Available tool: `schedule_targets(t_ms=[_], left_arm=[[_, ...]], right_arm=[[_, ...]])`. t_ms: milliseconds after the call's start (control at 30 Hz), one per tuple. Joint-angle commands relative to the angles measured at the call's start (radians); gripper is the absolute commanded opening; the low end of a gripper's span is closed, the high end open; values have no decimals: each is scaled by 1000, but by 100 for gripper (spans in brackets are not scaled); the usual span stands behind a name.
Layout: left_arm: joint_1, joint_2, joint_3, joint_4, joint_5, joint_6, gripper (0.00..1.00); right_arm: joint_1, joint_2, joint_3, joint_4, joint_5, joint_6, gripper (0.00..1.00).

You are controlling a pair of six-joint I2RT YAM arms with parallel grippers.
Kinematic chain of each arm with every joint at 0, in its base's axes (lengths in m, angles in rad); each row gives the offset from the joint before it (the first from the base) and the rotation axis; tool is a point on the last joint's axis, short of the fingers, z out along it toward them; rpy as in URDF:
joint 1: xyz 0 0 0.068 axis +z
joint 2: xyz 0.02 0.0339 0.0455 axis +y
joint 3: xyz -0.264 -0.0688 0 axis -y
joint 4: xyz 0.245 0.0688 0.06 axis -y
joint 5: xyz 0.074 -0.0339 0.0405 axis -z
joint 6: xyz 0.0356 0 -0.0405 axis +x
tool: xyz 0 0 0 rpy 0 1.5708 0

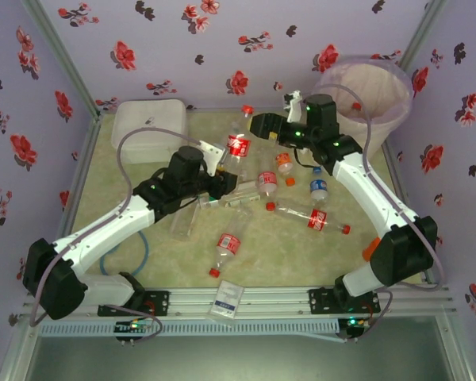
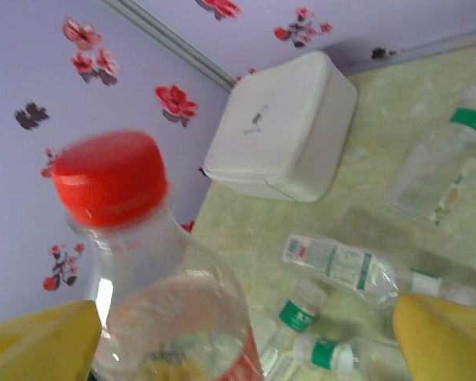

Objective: Put the plastic bottles in the bin

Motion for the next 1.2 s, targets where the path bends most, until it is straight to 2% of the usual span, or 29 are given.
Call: schedule_targets(t_ms=[0,100,167,267,300,333,567,733,800,833,900,933,967,1000,1167], left_arm=[[-19,10,-22,62,29,33,0],[-23,27,-17,66,31,33,0],[-27,29,-14,70,31,39,0],[-28,27,-15,71,33,46,0],[-28,27,-17,69,36,48,0],[-28,29,-16,65,39,51,0],[-28,74,34,5,53,103,0],[-28,89,46,4,55,86,0],[-25,85,39,15,40,62,0],[-22,83,35,21,28,49,9],[-13,77,35,23,9,24,63],[-11,71,34,18,-7,14,82],[-7,63,32,12,-18,8,95],[-2,54,29,4,-21,-1,100],[47,2,28,-123,-29,-53,100]], right_arm=[[7,-1,-21,134,-45,63,94],[9,-4,-38,150,-40,72,93],[9,5,-27,125,-39,64,85],[10,13,-17,101,-18,38,66],[11,13,-15,93,0,28,57],[10,15,-14,83,16,15,51],[10,58,35,83,14,8,52],[9,60,58,29,41,-23,28],[8,49,82,-13,70,-59,22],[6,46,104,-41,85,-81,19],[-4,42,173,-140,128,-150,13],[-12,34,210,-181,163,-191,6],[-20,25,234,-204,194,-223,0],[-29,7,253,-213,223,-261,0],[-91,-84,335,-231,426,-445,0]])
